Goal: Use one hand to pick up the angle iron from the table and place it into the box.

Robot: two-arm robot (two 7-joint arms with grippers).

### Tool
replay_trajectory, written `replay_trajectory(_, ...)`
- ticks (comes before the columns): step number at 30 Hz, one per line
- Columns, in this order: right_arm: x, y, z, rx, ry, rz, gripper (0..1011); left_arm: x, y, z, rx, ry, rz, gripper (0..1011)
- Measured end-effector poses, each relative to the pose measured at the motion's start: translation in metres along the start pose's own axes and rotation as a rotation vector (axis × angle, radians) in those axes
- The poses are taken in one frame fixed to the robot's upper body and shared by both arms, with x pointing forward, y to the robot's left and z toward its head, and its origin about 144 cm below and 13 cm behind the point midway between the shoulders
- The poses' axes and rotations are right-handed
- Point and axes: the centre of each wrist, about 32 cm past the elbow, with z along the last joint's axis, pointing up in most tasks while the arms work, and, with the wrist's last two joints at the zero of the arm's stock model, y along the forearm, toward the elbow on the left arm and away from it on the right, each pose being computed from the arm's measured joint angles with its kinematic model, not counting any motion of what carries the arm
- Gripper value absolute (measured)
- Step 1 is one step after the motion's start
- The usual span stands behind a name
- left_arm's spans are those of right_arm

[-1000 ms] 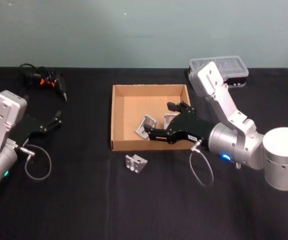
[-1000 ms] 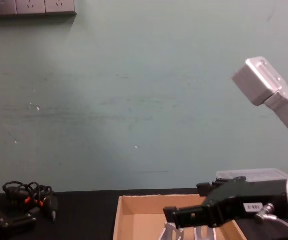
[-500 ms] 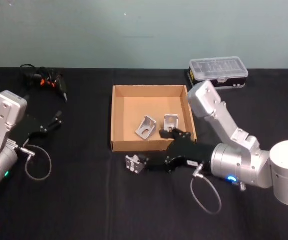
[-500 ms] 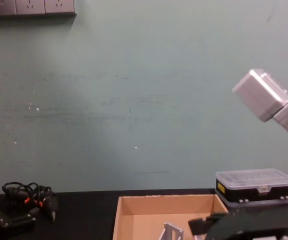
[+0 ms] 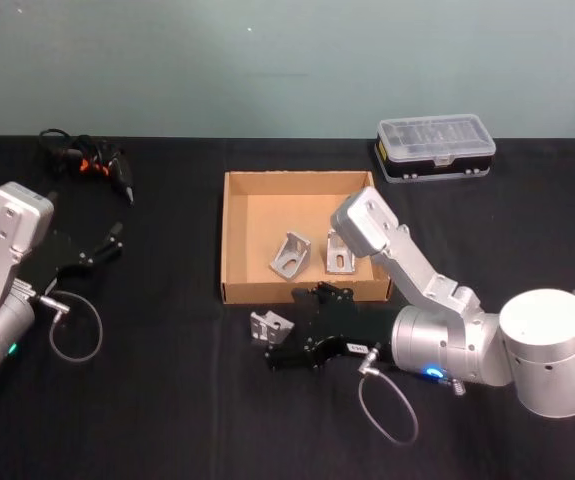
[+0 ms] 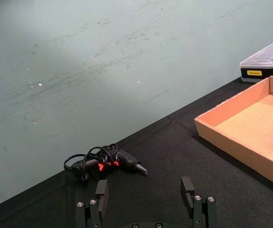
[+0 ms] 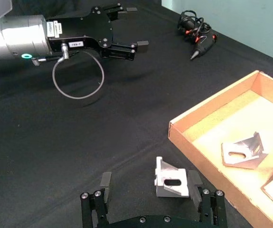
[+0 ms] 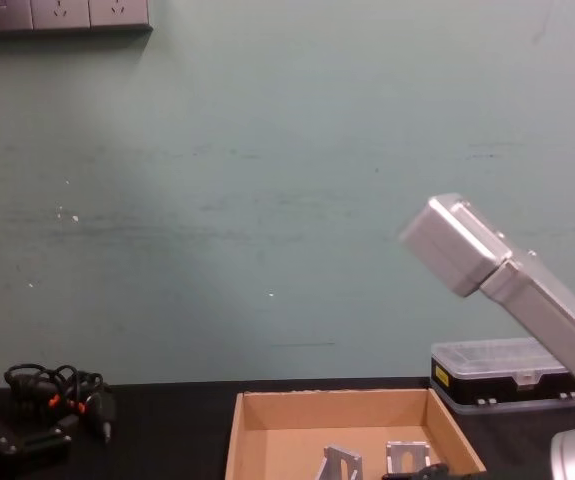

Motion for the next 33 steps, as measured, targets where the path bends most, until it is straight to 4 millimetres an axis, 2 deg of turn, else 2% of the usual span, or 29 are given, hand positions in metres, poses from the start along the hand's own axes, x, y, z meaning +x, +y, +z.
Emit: replay_trajectory(33, 0.005, 0.038, -0.003, -0.061, -0.011, 0.006, 1003, 0.000, 0.000, 0.000, 0.000, 0.000, 0.000, 1000)
